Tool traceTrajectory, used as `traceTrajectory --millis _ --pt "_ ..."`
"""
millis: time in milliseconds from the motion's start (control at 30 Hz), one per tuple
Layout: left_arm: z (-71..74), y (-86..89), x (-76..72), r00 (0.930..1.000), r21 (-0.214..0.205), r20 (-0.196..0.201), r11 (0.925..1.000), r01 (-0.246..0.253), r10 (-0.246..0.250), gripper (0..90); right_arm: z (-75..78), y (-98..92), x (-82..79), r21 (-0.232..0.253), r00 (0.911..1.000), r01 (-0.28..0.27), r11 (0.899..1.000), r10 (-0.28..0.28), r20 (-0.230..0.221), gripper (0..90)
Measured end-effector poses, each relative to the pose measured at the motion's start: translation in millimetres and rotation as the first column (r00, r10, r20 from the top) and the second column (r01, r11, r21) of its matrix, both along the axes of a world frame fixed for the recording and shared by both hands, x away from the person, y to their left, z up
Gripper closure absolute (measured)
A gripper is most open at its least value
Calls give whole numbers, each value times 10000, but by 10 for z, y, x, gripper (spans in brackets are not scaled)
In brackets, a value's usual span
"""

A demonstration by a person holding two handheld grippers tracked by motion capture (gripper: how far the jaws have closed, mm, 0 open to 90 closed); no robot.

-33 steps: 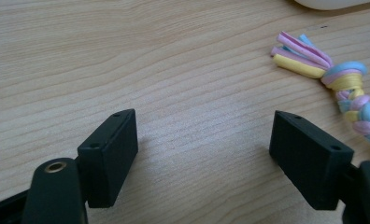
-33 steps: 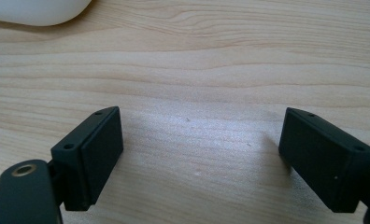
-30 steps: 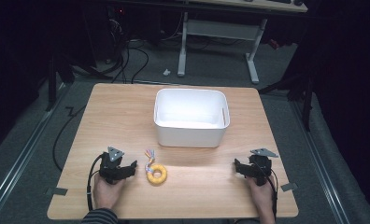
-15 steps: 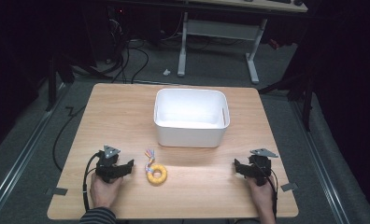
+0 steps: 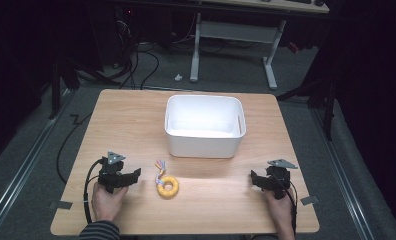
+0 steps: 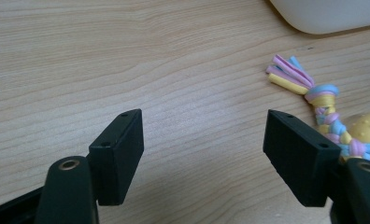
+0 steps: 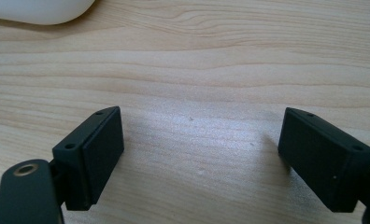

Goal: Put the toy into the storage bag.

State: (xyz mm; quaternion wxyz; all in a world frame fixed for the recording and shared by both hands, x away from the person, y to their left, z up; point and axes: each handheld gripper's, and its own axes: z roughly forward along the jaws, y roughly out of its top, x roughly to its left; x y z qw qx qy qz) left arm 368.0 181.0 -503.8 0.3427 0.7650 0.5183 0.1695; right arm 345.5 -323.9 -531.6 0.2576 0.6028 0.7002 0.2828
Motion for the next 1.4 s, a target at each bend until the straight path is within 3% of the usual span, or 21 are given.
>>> traceTrajectory --millis 200,467,667,767,967,1067,1267,1400 --pt "94 -51 7 9997 25 -219 10000 96 -95 317 -1 0 -1 -13 10000 -23 10000 23 7 141" --pt "201 -124 -7 9987 71 -181 9989 469 -468 320 1 1 -2 -21 10000 -26 10000 26 -16 141" --pt "287 -229 -1 9950 357 -487 9954 885 -867 346 0 4 -3 6 10000 -8 10000 8 -13 141" --pt "346 -340 -11 9901 665 -607 9892 1309 -1269 348 0 4 -4 -5 10000 -20 10000 20 -3 141" --pt "386 -454 -8 9837 823 -687 9817 1714 -1660 346 -1 2 -5 -37 10000 -70 10000 70 3 142" --pt "379 -542 -9 9764 933 -1021 9754 1999 -1904 345 -1 2 -6 -34 10000 -88 10000 88 4 141" --pt "354 -649 -14 9699 1110 -1325 9694 2191 -2041 345 0 4 -6 -21 10000 -76 10000 76 0 141" --pt "307 -769 -17 9622 1499 -1520 9570 2483 -2259 342 -1 2 -5 -36 9999 -102 9999 102 10 141"
